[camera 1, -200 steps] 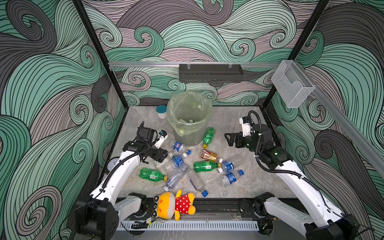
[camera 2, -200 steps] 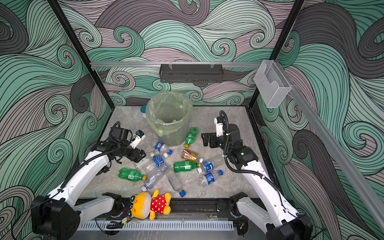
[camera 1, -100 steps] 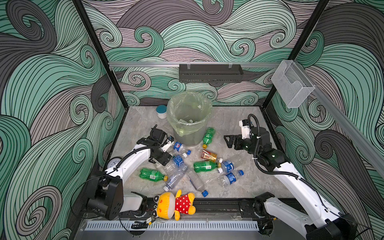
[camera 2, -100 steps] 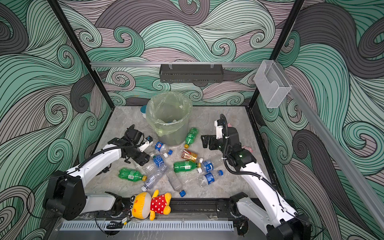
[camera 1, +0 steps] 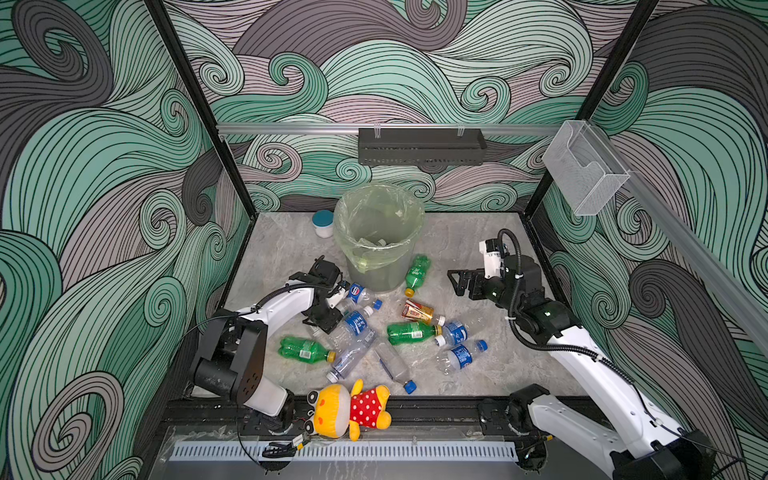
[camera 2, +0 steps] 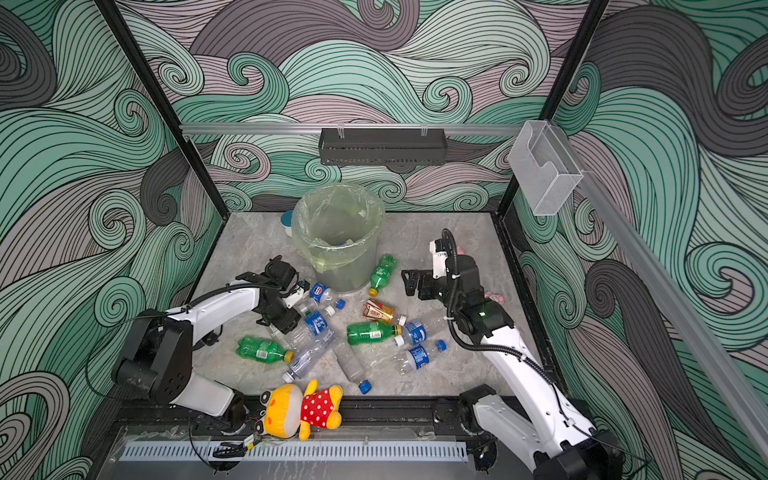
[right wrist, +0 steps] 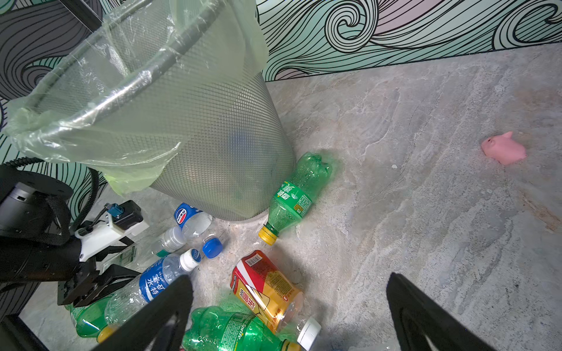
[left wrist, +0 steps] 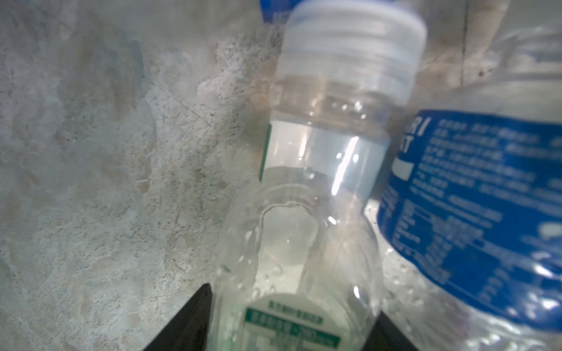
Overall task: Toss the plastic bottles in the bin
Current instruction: 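Grasp the clear green-label bottle with the left gripper while right gripper withdraws, then lift the clear bottle with the left gripper and carry it over the bin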
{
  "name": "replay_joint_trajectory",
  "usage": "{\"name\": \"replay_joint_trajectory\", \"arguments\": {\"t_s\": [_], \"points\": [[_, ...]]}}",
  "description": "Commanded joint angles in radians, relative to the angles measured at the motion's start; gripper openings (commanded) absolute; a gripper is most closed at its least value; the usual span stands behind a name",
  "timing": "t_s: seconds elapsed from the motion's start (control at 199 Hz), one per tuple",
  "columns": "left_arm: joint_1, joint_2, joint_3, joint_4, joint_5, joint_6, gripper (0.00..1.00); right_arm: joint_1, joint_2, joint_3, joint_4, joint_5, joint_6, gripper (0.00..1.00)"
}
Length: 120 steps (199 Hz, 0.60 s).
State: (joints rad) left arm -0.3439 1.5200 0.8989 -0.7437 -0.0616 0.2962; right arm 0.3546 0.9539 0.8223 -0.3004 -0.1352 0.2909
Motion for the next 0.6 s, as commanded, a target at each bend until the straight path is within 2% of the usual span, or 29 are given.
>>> {"name": "replay_joint_trajectory", "arguments": {"t_s": [0.0,0.146,0.351,0.597], "points": [[-0.01,0.014,0.033,-0.023,-0.026,-0.012,0.64,-0.005,-0.017,-0.018,0.017,-0.006,-0.007,1.0],[-0.016,-0.013,0.031,-0.025,-0.047,-0.011,0.57,-0.007,-0.016,-0.02,0.017,-0.006,-0.007,1.0],[-0.016,-0.123,0.012,-0.006,-0.103,-0.017,0.49,-0.008,-0.005,-0.012,0.008,-0.005,-0.01,1.0],[-0.017,-0.241,0.009,-0.018,-0.166,-0.05,0.46,-0.007,0.005,-0.011,0.006,-0.006,-0.014,1.0]]}}
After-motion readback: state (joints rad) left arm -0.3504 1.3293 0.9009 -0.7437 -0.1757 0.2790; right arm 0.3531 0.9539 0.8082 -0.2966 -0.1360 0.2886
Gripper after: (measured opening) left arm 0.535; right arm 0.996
